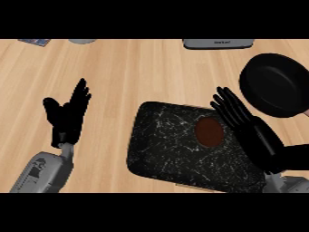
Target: Pick the cupcake from the tray and place it in the pot
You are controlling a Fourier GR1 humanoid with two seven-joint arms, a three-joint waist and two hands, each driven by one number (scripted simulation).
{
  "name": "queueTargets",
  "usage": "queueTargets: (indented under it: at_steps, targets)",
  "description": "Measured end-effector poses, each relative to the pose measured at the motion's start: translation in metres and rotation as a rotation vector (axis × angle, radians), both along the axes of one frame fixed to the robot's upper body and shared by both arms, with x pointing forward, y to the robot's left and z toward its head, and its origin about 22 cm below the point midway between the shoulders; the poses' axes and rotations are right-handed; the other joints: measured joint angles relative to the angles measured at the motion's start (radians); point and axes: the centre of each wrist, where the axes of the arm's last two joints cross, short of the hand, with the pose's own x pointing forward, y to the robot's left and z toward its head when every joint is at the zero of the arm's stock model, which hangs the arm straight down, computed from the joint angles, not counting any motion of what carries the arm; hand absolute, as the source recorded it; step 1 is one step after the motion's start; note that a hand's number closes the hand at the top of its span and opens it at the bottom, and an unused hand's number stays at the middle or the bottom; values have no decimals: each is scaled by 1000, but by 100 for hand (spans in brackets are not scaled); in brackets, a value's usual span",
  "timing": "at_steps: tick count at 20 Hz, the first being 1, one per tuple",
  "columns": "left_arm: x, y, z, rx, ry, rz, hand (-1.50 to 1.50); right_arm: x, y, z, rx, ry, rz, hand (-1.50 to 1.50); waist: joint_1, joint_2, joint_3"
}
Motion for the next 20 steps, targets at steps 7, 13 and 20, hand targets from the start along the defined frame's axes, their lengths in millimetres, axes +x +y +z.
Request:
queueTargets:
  at_steps: [7, 13, 20]
  targets:
    - [20, 3, 51, 27, -228, -51, 0, 47, -17, 69, -65, -263, 295, 150, 88, 9, -9]
    - [24, 7, 73, 6, -341, -84, 0, 77, -72, 102, -303, -493, 331, -150, 110, 36, -5]
    - [24, 16, 79, -11, -376, -84, 0, 91, -106, 125, -464, -675, 387, -150, 104, 40, -4]
